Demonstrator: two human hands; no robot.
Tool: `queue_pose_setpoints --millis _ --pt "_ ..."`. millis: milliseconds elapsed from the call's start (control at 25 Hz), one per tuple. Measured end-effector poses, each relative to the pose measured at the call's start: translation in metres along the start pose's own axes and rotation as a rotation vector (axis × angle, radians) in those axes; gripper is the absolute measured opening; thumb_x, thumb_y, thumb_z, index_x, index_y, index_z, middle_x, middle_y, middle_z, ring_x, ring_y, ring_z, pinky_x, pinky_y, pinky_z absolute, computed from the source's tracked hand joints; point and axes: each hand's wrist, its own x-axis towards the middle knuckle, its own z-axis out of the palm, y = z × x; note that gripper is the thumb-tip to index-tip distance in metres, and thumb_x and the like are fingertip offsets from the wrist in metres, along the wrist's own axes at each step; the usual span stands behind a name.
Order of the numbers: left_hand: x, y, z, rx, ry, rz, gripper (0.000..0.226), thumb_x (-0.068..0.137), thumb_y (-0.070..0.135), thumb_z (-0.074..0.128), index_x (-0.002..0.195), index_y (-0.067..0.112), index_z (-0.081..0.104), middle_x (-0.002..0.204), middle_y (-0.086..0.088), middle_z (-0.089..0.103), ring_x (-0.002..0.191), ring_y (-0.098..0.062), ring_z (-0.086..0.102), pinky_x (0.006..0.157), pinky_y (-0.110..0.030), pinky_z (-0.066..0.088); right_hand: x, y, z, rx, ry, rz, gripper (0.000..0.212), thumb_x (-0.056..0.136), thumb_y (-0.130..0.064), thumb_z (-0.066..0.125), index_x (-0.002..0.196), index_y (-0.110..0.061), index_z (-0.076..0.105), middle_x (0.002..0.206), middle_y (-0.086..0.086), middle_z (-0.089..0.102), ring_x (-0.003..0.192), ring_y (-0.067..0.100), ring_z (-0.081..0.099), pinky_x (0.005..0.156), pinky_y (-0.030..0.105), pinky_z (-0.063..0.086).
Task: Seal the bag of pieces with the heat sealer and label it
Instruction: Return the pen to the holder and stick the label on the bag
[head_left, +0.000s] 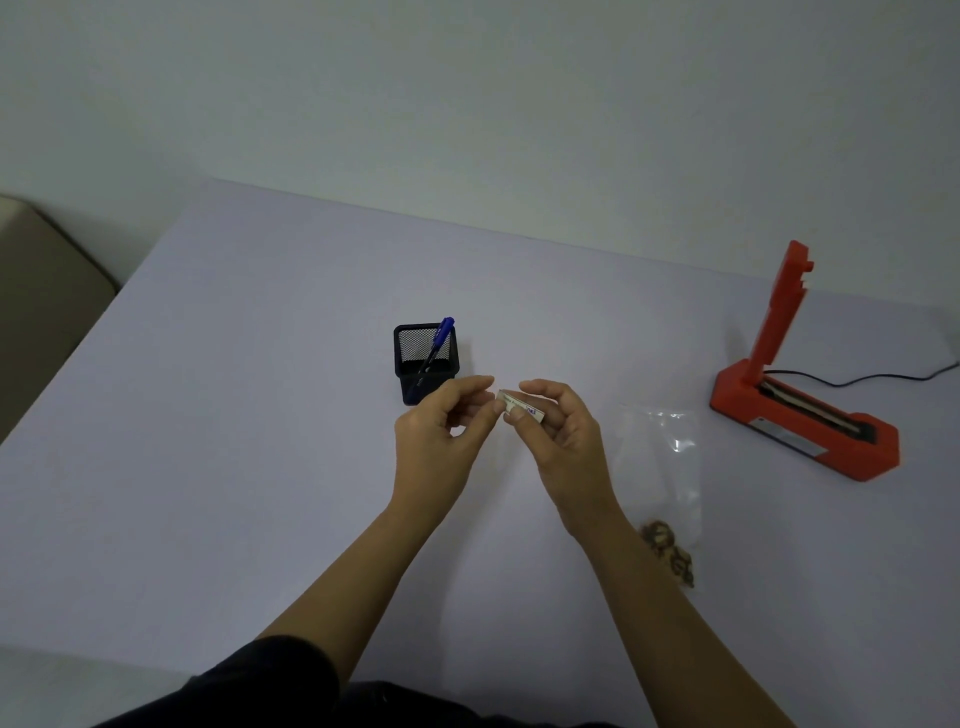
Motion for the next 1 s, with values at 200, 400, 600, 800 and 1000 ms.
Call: queue_pose_setpoints --millis 200,400,600,800,1000 --pt "0.0011 0.0017 -0.0011 0.023 -0.010 0.006 0.011 0.084 0.014 0.067 0.095 0.018 0.068 0.082 0.017 0.063 0.080 0.002 0.059 0.069 -0.007 0.046 -0.0004 -0.0013 0.0001 -0.014 -0.006 -0.002 0.022 0.087 -0.006 0.062 0.100 -0.023 0.058 0.090 0.000 0.071 0.081 0.010 0.067 0.071 0.018 0.054" --pt "0.0018 0.0009 -0.0006 0.022 -0.022 -0.017 0.013 0.084 0.014 0.067 0.097 0.013 0.069 0.081 0.016 0.061 0.077 0.007 0.058 0.067 -0.004 0.045 -0.0003 -0.0009 -0.0012 -0.038 -0.007 -0.015 0.022 0.088 -0.007 0.061 0.099 -0.026 0.058 0.086 -0.005 0.071 0.080 0.013 0.066 0.071 0.019 0.055" --pt "0.0025 0.0011 -0.0005 0.019 -0.024 -0.014 0.013 0.085 0.013 0.067 0.098 0.014 0.069 0.082 0.014 0.062 0.077 0.006 0.058 0.068 -0.005 0.045 0.0002 -0.0001 0.0000 -0.031 -0.009 -0.013 0.021 0.088 -0.008 0.062 0.098 -0.026 0.058 0.079 -0.007 0.072 0.078 0.026 0.066 0.071 0.021 0.053" --pt "0.0050 0.0005 -0.0011 0.020 -0.055 -0.016 0.014 0.084 0.012 0.067 0.098 0.016 0.067 0.083 0.009 0.063 0.078 0.004 0.058 0.069 -0.007 0.046 0.0020 0.0003 -0.0010 -0.035 -0.012 -0.012 0.022 0.088 -0.007 0.061 0.099 -0.025 0.058 0.092 0.005 0.072 0.086 0.023 0.068 0.072 0.020 0.054" --pt "0.0050 0.0000 -0.0006 0.021 -0.048 -0.006 0.014 0.085 0.012 0.066 0.099 0.013 0.067 0.084 0.011 0.064 0.079 0.005 0.058 0.069 -0.006 0.046 0.0042 0.0024 -0.0005 -0.031 -0.014 -0.013 0.021 0.089 -0.007 0.061 0.099 -0.025 0.058 0.089 0.009 0.071 0.087 0.036 0.064 0.073 0.023 0.054"
